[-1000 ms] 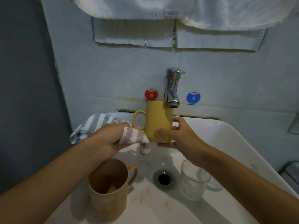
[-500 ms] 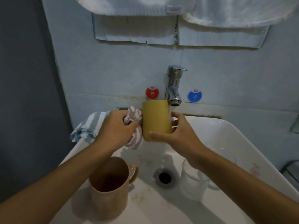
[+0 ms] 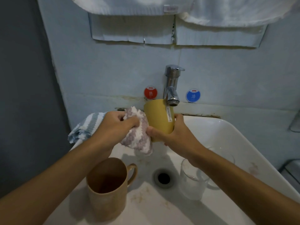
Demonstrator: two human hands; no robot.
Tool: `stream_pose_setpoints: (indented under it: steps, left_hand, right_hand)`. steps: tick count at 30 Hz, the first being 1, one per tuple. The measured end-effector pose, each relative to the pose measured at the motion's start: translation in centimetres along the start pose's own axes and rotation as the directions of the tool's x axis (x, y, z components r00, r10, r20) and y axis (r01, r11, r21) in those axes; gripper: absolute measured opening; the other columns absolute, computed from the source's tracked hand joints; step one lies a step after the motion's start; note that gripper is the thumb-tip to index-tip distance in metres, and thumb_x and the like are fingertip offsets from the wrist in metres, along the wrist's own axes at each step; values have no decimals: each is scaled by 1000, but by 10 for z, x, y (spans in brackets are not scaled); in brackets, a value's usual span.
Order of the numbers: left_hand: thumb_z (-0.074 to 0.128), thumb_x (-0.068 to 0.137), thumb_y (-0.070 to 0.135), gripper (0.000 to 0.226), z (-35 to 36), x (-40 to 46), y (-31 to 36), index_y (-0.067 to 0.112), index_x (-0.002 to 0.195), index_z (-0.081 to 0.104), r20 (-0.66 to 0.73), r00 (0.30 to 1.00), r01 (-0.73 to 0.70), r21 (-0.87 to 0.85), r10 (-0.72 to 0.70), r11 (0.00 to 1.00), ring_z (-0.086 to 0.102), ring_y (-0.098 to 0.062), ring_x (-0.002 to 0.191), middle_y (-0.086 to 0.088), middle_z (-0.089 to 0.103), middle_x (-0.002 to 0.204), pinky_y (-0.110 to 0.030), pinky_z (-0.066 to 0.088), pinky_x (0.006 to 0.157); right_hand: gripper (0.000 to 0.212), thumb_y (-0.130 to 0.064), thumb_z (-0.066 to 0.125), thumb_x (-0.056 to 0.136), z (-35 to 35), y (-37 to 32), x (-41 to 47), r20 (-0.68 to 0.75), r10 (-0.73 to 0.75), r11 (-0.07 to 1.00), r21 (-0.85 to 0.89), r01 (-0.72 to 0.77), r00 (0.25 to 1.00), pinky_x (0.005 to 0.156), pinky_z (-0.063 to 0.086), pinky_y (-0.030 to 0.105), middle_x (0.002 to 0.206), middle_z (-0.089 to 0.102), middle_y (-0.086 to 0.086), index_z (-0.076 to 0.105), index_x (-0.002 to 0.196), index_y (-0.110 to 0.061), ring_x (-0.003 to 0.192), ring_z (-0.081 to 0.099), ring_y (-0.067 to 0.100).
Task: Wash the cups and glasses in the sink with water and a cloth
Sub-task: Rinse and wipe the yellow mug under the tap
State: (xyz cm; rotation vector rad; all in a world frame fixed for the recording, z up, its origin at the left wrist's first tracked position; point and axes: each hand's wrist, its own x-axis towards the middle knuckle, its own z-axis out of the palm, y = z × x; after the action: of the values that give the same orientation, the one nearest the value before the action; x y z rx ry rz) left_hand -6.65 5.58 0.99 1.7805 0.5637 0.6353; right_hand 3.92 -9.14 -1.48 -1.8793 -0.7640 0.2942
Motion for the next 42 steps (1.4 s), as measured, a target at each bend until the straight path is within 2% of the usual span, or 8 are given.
stream_pose_setpoints:
  steps: [4, 9, 14, 21, 28, 31, 38, 42]
  left_hand:
    - [65, 90, 17, 9, 0, 1, 0, 16, 81, 66, -115, 990, -92, -30, 88, 995, 67, -5, 61, -2, 70, 76, -17, 51, 47]
    - [67, 90, 14, 8, -2, 3, -2, 6, 88, 69, -228, 918, -331, 11, 325, 943, 67, -22, 75, -16, 70, 85, -38, 57, 65]
    - [69, 88, 11, 7, 2, -2, -2, 16, 92, 66, -55, 808, -570, 178, 586, 802, 60, 5, 72, 14, 62, 79, -6, 45, 60]
    - [69, 86, 19, 23, 7, 1, -11, 14, 109, 71, 222, 684, -728, 266, 695, 632, 59, -9, 91, 6, 62, 98, -24, 51, 80]
    - [69, 84, 32, 32, 11, -5, -10, 10, 107, 75, 416, 549, -826, 134, 725, 548, 62, -15, 91, 4, 65, 98, -37, 53, 78]
    - [67, 84, 37, 36, 11, -4, -11, 13, 109, 74, 389, 587, -806, 195, 710, 559, 62, -13, 91, 5, 65, 99, -31, 54, 78]
    - [67, 90, 13, 5, -2, 14, -16, 10, 93, 70, 4, 796, -546, 436, 605, 715, 55, -16, 78, -3, 60, 87, -22, 42, 66]
    - [64, 92, 23, 13, -2, 15, -19, 13, 98, 69, -12, 813, -523, 424, 582, 739, 58, -20, 84, -2, 61, 92, -36, 51, 75]
  right_hand:
    - [114, -72, 67, 58, -1, -2, -3, 57, -28, 991, -133, 35, 998, 84, 57, 30, 131, 42, -9, 13, 148, -28, 109, 56, 13]
    - [99, -67, 73, 69, 1, -1, -5, 45, -88, 939, -329, 98, 995, 75, 52, 20, 127, 44, -10, 23, 145, -27, 104, 53, 10]
    - [98, -69, 74, 66, 6, 1, -6, 61, -128, 883, -448, 142, 990, 93, 54, 36, 141, 43, -6, 26, 144, -35, 114, 51, 13]
    - [96, -69, 77, 63, 5, 3, -6, 60, -206, 787, -584, 202, 977, 96, 51, 37, 132, 46, -6, 31, 141, -37, 114, 47, 12]
    - [65, -60, 77, 68, 3, 1, -4, 103, -336, 768, -546, 335, 936, 96, 51, 36, 115, 66, -1, 64, 121, -23, 103, 60, 13]
    - [59, -50, 82, 69, 1, -1, -5, 87, -329, 796, -511, 326, 940, 94, 53, 32, 112, 66, -5, 65, 119, -23, 99, 61, 9]
    - [87, -56, 86, 59, -2, 9, -5, 45, -250, 827, -510, 237, 967, 90, 49, 28, 125, 46, -12, 41, 130, -36, 109, 45, 5]
    - [91, -47, 89, 61, -3, 7, -8, 80, -302, 789, -538, 296, 950, 95, 45, 29, 131, 43, -13, 38, 136, -35, 113, 40, 5]
